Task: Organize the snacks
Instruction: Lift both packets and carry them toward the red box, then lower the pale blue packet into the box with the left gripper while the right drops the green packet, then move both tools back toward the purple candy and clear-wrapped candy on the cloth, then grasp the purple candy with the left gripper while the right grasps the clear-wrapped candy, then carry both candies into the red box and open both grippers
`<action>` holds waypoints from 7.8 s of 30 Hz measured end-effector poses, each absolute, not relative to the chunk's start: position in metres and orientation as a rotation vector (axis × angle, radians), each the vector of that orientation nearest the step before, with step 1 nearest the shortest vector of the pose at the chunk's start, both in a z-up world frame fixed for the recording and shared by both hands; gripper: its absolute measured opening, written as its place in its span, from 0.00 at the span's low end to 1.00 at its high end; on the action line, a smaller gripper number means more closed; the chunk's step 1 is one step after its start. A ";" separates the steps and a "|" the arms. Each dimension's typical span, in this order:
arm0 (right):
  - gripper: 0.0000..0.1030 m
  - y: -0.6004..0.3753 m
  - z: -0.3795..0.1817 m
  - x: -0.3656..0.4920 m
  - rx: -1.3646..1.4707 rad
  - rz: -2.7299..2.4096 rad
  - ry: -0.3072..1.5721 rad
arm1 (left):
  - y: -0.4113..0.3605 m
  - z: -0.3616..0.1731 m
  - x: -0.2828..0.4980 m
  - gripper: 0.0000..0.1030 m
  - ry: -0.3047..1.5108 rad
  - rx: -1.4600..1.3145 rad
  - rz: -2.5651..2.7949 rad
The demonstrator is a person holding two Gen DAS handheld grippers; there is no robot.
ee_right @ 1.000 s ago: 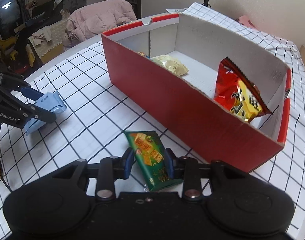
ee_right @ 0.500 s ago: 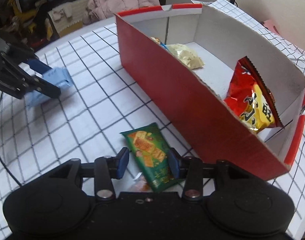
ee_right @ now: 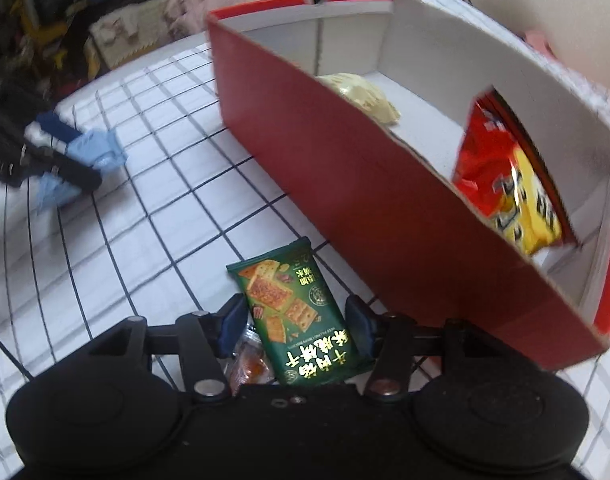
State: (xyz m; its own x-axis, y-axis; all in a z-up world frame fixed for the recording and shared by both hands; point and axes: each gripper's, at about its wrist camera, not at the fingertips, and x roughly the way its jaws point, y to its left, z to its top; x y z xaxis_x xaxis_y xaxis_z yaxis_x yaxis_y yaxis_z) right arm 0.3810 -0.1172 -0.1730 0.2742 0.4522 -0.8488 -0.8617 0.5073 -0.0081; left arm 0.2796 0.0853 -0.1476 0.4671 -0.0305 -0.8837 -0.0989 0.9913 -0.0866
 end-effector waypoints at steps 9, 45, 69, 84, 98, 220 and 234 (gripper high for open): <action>0.90 -0.111 -0.184 0.361 -0.594 1.012 0.899 | 0.084 -0.145 0.276 0.46 1.085 -0.131 0.027; 0.43 -0.135 -0.057 0.329 -0.208 0.754 0.708 | 0.065 -0.051 0.265 0.46 0.911 -0.178 0.065; 0.43 -0.134 -0.056 0.443 -0.103 0.523 0.761 | 0.056 -0.036 0.403 0.46 0.922 -0.171 0.127; 0.43 -0.134 -0.088 0.457 -0.149 0.530 0.834 | 0.035 -0.081 0.436 0.46 1.027 -0.099 0.120; 0.43 -0.142 -0.074 0.440 -0.130 0.544 0.801 | 0.032 -0.075 0.411 0.57 0.990 -0.094 0.103; 0.20 -0.129 -0.134 0.254 -0.119 0.536 0.868 | 0.091 -0.137 0.198 0.22 1.060 -0.226 0.183; 0.20 -0.142 -0.068 0.251 -0.079 0.566 0.748 | 0.075 -0.073 0.214 0.22 0.945 -0.221 0.122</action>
